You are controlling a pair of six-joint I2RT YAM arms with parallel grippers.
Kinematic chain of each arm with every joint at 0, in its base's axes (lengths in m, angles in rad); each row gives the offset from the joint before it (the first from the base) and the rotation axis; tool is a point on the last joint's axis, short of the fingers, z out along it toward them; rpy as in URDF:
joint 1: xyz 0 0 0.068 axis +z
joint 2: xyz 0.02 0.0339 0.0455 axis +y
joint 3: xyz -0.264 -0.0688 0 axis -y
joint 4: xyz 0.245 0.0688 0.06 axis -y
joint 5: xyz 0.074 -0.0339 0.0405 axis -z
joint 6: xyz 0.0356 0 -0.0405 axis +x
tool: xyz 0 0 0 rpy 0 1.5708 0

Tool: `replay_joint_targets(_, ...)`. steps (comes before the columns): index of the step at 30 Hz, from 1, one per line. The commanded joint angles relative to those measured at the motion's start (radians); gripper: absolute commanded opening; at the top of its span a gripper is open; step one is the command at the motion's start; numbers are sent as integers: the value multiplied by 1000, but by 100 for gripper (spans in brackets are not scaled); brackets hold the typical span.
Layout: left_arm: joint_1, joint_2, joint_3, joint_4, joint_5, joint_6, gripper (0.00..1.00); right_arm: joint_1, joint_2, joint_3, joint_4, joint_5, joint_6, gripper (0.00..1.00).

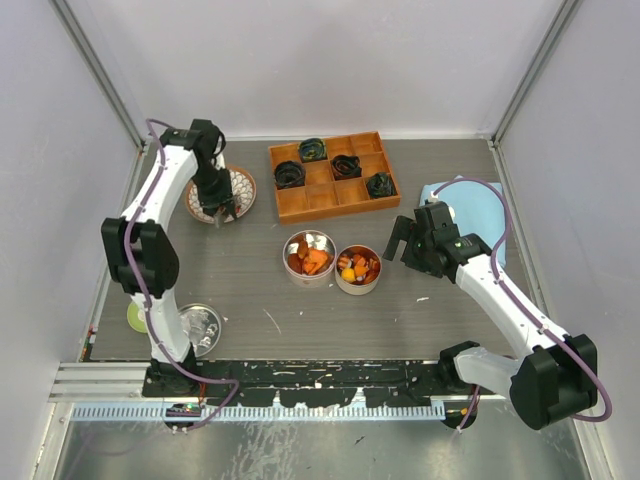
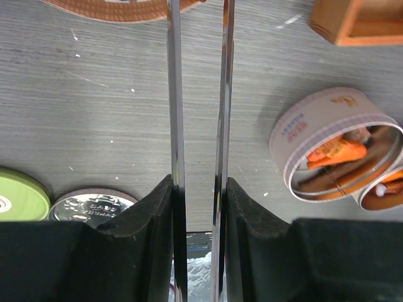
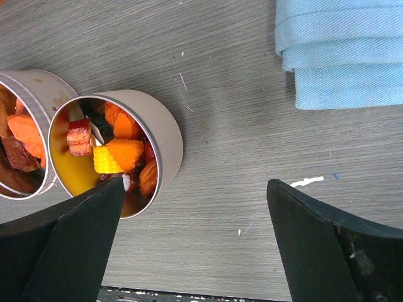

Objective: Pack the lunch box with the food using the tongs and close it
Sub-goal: Pick up the fake food from the plate, then place the fake food in the packing box.

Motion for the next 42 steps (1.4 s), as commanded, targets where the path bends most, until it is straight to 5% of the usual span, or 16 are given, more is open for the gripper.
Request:
replay_joint_targets(1,-47,-122,18,-13,14,20,27,-3,-10,28,33,-1,1,100)
replay_joint_targets(23,-565,-403,-317,88,-17,-32,27,-3,-21,20,35,-16,13,100)
replay_joint_targets(42,-649,-384,-329,16,-59,-28,36,-4,-36,8,28,-1,8,100)
